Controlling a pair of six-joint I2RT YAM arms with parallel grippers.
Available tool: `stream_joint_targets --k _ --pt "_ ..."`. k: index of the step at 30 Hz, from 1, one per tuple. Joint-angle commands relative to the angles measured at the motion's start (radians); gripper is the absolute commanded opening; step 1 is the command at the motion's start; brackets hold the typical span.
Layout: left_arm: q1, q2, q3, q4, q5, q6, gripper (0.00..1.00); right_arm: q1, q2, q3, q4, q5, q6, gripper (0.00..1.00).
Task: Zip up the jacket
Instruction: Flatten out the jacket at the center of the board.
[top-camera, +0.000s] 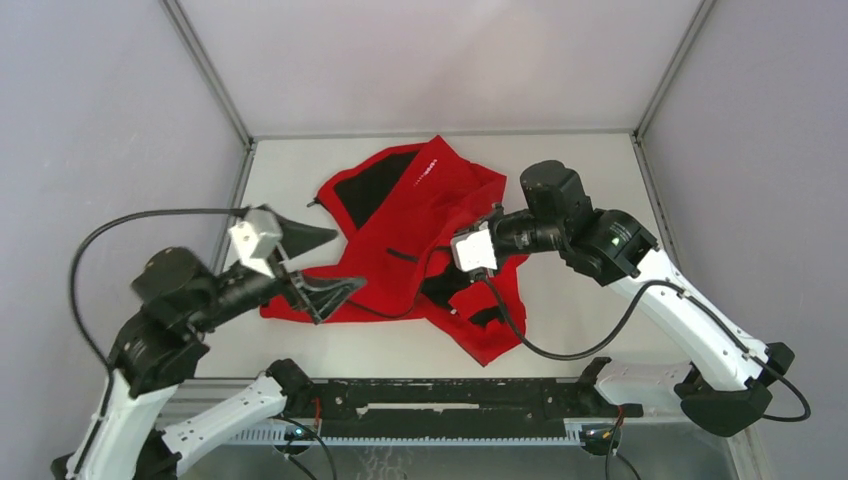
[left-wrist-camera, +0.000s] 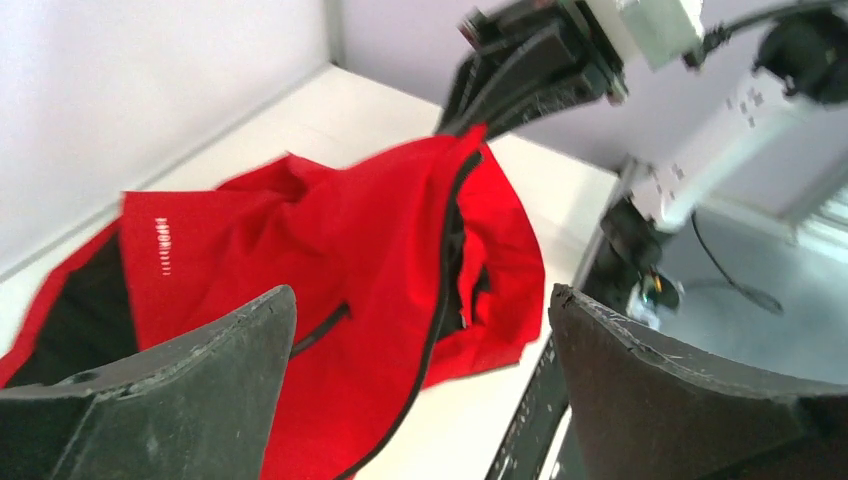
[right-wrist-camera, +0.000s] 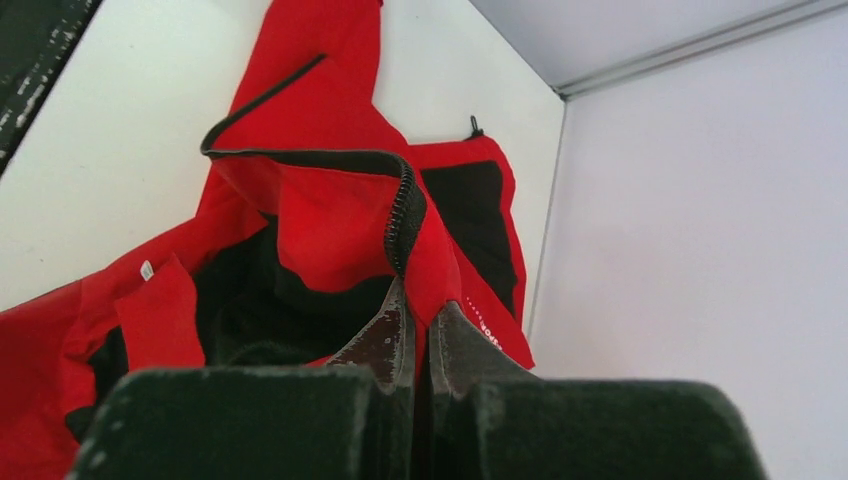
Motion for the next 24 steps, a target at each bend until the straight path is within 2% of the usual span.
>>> stream_joint_targets --k 1,8,17,24 --pt "-0.020 0.130 0.005 0.027 0.256 0.088 1.00 0.020 -0.029 0.020 0.025 -0.083 0.011 0.00" --pt "-0.170 0.245 0.021 0.028 0.149 0.200 1.00 0.021 -0.031 0.005 -0.002 -0.119 0.031 0.00" --pt "-0.199 0.344 -0.004 0.115 0.100 0.225 0.99 0.021 -0.038 -0.035 0.028 -0.133 0.082 0.00" --pt "-0.243 0.408 0.005 0.160 0.111 0.214 0.92 0.020 -0.038 -0.046 0.042 -0.133 0.137 0.00"
